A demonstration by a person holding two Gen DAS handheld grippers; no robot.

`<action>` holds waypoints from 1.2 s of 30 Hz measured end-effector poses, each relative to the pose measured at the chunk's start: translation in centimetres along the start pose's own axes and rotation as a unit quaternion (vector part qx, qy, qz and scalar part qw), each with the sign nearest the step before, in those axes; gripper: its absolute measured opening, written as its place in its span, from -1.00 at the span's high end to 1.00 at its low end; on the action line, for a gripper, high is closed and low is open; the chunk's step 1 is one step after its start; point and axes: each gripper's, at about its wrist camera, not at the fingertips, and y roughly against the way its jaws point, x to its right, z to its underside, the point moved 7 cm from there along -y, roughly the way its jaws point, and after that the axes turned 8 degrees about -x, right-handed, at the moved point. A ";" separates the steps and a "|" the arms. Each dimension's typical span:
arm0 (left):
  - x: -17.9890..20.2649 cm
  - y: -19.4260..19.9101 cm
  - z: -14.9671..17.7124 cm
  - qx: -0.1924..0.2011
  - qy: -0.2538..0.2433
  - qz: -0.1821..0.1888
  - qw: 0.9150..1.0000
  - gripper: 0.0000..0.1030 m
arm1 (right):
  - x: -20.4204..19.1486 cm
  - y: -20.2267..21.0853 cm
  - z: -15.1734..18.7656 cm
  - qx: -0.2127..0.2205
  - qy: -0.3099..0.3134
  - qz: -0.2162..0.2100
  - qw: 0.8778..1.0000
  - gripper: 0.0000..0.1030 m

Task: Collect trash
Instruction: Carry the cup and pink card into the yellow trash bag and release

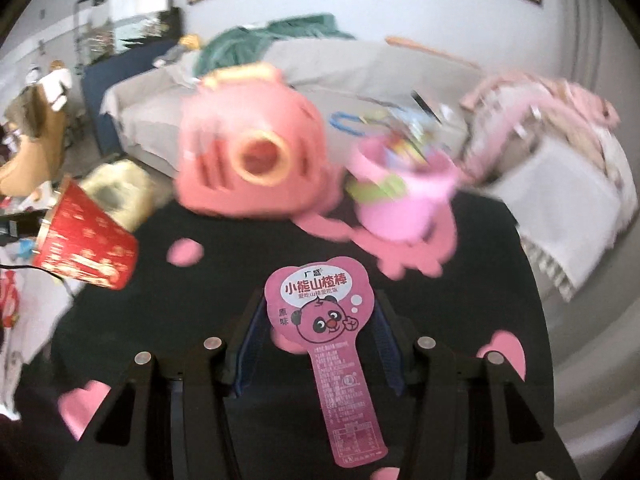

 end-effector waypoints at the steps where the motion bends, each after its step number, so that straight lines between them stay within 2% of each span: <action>1: -0.6 1.1 -0.1 0.008 0.003 -0.003 1.000 0.89 | -1.3 0.8 -0.7 0.010 0.009 -0.008 1.000 0.07; 11: -5.4 10.9 -0.2 0.089 0.018 -0.028 0.995 0.89 | -12.2 5.9 -6.2 0.072 0.082 -0.052 0.993 0.07; 16: -9.2 16.3 -0.4 0.134 0.033 -0.062 0.989 0.89 | -17.5 8.2 -8.9 0.105 0.110 -0.073 0.986 0.07; 21: -13.1 19.6 -0.5 0.157 0.055 -0.098 0.981 0.89 | -22.4 9.5 -11.6 0.129 0.134 -0.100 0.978 0.07; 27: -17.3 19.4 -0.1 0.152 0.086 -0.110 0.979 0.89 | -26.8 8.5 -13.4 0.131 0.158 -0.120 0.971 0.06; 36: -21.7 13.6 0.2 0.099 0.129 -0.101 0.982 0.89 | -28.5 3.2 -14.5 0.091 0.152 -0.138 0.974 0.06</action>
